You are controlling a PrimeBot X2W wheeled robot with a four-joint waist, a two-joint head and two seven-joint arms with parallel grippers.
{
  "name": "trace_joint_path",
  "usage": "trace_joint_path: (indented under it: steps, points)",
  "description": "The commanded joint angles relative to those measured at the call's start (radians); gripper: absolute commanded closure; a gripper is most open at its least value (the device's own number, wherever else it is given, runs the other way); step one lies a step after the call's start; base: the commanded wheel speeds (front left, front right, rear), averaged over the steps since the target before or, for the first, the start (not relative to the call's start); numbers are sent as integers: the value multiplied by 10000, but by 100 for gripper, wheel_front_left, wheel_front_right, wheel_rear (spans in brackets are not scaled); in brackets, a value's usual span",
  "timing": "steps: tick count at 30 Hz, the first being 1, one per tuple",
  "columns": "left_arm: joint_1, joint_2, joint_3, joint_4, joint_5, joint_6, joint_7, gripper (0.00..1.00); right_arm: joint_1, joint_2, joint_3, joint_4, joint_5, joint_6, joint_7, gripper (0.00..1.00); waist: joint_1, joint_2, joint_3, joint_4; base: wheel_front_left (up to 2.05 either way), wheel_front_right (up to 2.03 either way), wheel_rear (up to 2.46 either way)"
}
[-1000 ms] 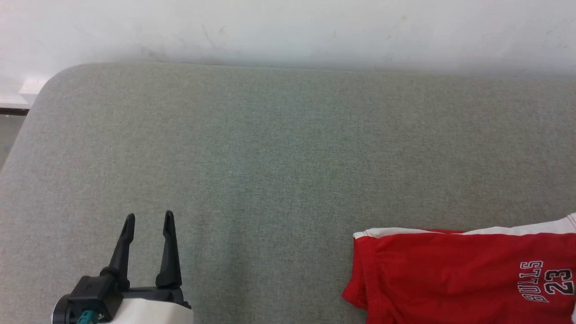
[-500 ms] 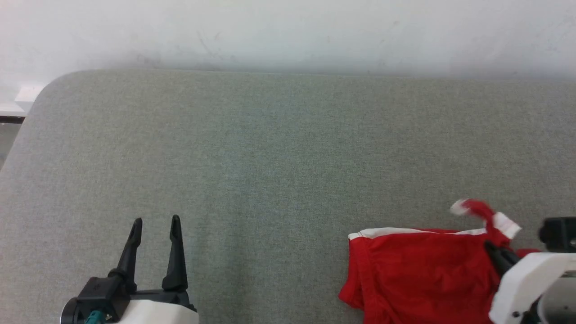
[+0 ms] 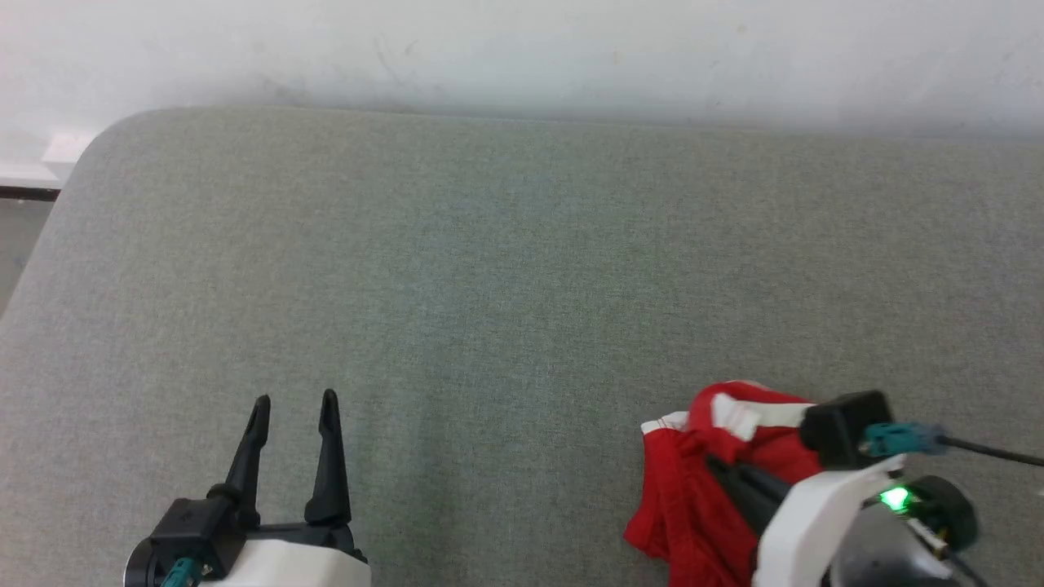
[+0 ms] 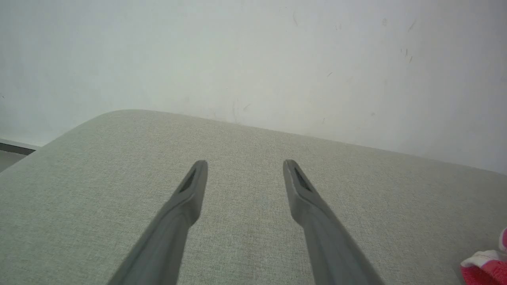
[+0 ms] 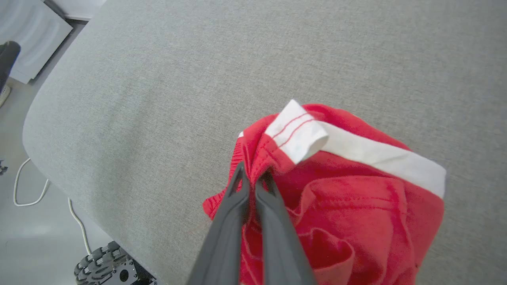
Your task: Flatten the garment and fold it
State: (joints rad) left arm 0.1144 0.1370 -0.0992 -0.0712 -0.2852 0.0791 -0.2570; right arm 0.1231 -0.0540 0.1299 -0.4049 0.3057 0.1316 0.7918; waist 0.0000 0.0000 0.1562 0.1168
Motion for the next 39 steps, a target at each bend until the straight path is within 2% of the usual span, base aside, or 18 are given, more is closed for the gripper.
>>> trace_joint_path:
  steps: [1,7,13,14,15,16,17,18,24,28,32,36,39]
  points:
    - [-163,-26,-14,44,-40,-68,-47,0,-155,30,202,18,87,-9,17,100,0,0,42,49,0,0,0]
    - [-261,-80,-75,125,-99,-95,-47,0,-263,35,847,624,240,-9,-154,100,0,0,182,191,0,0,0]
    - [-373,-106,-130,227,-141,-134,-47,0,-256,36,844,1848,-111,-9,-257,100,0,0,272,291,0,0,0]
    - [-387,-106,-135,246,-144,-135,-47,0,-271,36,809,2037,-212,-9,-299,97,0,0,274,297,0,0,0]
    - [-396,-106,-138,260,-147,-133,-47,0,-278,36,746,2222,-248,-9,-345,82,0,0,272,297,0,0,0]
    - [-403,-107,-140,271,-152,-131,-47,0,-306,36,708,2385,-363,-9,-385,62,0,0,266,297,0,0,0]
    - [-406,-104,-142,282,-155,-129,-47,0,-339,36,700,2518,-463,-9,-427,23,0,0,256,291,0,0,0]
    - [-406,-102,-143,290,-162,-126,-47,0,-359,36,697,2632,-457,-9,-463,0,0,0,242,280,0,0,0]
    - [-276,-61,-137,348,-200,-69,-11,0,-415,37,950,2568,272,-9,-391,0,0,0,-12,91,0,0,0]
    - [-127,-33,-148,297,-212,-5,57,0,-382,37,909,1697,749,-9,-87,0,0,0,-209,-79,0,0,0]
    - [-35,5,-189,196,-206,30,121,0,-341,37,384,621,902,-9,-68,0,0,0,-320,-189,0,0,0]
    - [-8,95,-188,30,-96,88,101,0,-352,37,-655,-141,0,-9,-828,0,0,0,-332,-238,0,0,0]
    - [14,141,-176,-109,-21,122,74,0,-28,37,-1377,-113,-838,-9,-1382,0,0,0,-287,-222,0,0,0]
